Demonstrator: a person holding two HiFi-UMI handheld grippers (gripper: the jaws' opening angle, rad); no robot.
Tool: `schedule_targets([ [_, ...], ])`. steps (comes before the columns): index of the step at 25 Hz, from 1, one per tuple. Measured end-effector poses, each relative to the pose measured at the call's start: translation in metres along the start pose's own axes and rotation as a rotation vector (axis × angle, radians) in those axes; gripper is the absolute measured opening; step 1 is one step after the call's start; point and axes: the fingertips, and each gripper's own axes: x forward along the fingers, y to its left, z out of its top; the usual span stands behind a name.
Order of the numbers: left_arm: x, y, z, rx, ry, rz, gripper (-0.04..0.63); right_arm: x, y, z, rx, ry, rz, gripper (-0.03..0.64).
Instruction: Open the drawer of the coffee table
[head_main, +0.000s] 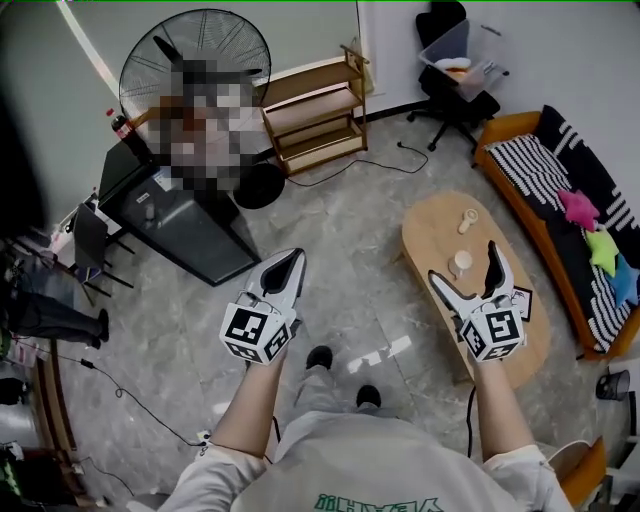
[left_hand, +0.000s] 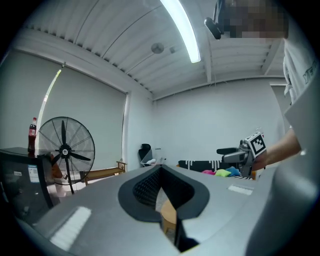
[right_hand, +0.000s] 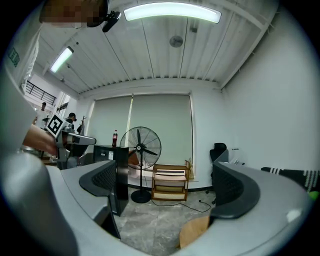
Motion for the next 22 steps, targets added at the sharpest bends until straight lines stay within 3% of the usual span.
schedule_targets([
  [8,0.091,0.045,-0.01,-0.031,-0.018,-0.156,0.0,0.041,-0.026,-0.001,-0.03,0.028,-0.154,0.589],
  [13,0.153,0.083,-0.018,-0.055,-0.009,-0.293,0.0,0.082,-0.039,0.002,-0.03,0.055,-0.287,0.589],
  [22,0.234,0.153,-0.017,-0.053,0.013,-0.507,0.0,0.139,-0.025,0.019,-0.019,0.075,-0.492,0.589],
])
